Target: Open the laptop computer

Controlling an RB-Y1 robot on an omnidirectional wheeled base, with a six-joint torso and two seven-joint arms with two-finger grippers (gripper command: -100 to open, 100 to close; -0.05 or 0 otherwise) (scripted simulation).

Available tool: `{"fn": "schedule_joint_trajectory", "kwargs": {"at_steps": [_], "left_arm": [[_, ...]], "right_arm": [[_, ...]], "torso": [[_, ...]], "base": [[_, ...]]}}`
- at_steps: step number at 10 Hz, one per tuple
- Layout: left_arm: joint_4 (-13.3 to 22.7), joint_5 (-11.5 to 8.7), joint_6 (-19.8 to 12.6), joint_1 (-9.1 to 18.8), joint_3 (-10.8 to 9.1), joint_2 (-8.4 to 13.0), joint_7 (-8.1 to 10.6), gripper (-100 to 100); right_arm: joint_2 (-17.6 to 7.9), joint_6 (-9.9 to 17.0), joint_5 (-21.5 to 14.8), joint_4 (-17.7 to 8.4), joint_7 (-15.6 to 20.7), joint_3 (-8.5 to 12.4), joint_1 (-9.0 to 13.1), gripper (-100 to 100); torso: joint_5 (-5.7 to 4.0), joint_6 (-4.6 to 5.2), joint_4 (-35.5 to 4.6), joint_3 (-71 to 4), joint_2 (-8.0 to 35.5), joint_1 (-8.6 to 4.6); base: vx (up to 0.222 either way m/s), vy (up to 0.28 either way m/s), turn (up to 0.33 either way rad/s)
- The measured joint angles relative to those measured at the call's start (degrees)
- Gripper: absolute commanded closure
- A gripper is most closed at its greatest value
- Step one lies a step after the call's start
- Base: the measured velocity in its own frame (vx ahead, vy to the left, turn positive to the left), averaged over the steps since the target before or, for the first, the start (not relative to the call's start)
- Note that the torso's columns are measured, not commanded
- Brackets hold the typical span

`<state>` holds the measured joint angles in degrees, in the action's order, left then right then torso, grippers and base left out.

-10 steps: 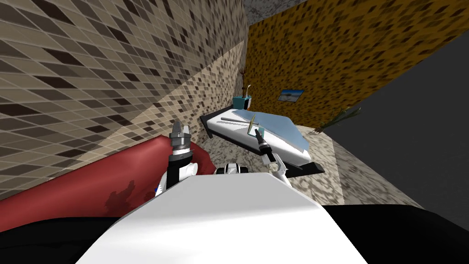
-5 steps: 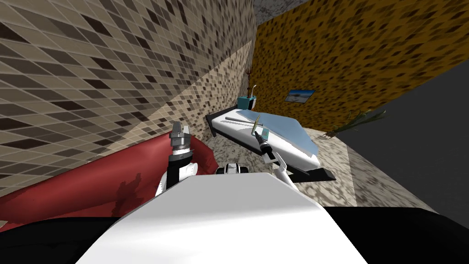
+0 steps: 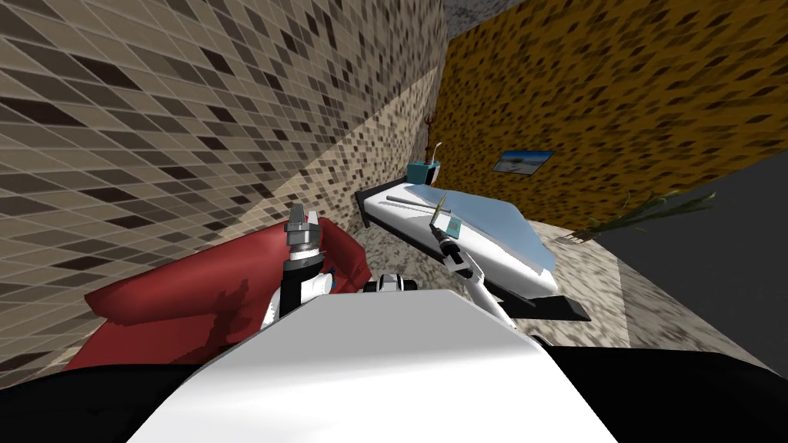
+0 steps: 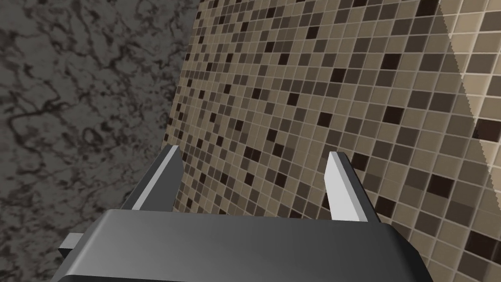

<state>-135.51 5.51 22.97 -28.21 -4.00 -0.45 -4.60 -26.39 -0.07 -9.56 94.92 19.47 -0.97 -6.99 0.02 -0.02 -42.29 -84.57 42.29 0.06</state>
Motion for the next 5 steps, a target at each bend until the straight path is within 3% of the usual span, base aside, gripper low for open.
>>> {"fn": "schedule_joint_trajectory", "kwargs": {"at_steps": [1, 4, 5], "left_arm": [[0.0, 0.0, 0.0, -0.01, 0.0, 0.0, 0.0, 0], [0.0, 0.0, 0.0, -0.01, -0.01, 0.0, 0.0, 0], [0.0, 0.0, 0.0, 0.0, 0.0, 0.0, 0.0, 0]], "right_arm": [[-0.62, 0.81, -0.39, -1.83, 0.9, 0.03, 0.81, -100], [-1.56, 2.43, -2.04, -6.49, 3.72, 0.18, 2.12, -100], [-3.36, 4.67, -2.49, -7.06, 4.9, -0.09, 3.12, -100]], "torso": [[-0.02, 0.04, 0.01, 0.0, -0.01, -0.07], [-0.01, 0.05, 0.01, 0.0, 0.0, -0.05], [0.02, -0.02, -0.01, 0.01, 0.02, 0.04]], "base": [[-0.009, 0.016, 0.024], [-0.021, 0.041, 0.223], [-0.022, 0.049, 0.148]]}}
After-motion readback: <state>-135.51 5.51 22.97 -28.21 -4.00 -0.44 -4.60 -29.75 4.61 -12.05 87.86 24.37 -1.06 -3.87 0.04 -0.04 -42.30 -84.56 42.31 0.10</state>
